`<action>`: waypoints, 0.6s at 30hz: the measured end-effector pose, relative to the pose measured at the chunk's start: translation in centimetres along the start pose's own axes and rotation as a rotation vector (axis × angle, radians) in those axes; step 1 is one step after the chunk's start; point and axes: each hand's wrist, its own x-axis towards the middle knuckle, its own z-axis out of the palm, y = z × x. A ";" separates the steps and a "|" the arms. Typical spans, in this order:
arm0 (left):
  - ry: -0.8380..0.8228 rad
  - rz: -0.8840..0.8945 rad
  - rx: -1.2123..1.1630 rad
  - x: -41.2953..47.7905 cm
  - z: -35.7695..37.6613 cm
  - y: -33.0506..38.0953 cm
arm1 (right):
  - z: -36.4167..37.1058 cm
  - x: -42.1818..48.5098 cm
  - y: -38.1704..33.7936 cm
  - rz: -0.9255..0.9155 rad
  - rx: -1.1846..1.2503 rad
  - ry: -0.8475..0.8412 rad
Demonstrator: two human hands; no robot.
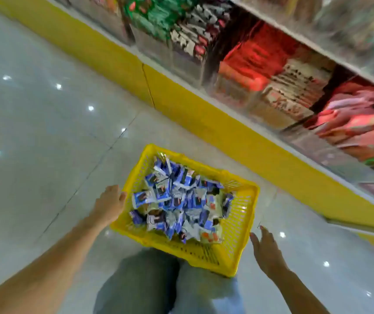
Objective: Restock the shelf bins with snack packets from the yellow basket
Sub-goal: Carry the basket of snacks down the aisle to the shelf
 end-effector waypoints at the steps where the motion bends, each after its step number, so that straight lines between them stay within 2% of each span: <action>1: -0.009 -0.031 0.004 1.4 1.4 -0.5 | 1.8 1.5 0.3 0.043 0.067 -0.003; 5: -0.008 -0.134 -0.105 6.4 6.0 -2.5 | 7.5 6.7 2.0 0.109 0.313 0.093; 7: -0.036 -0.181 -0.170 8.0 7.6 -3.4 | 8.7 8.3 2.3 0.204 0.343 0.124; 12: -0.087 -0.308 -0.366 10.5 7.4 -3.9 | 7.7 10.1 1.8 0.280 0.281 0.136; 18: -0.068 -0.316 -0.181 6.6 3.6 -5.0 | 2.2 7.1 -1.7 0.265 0.204 0.251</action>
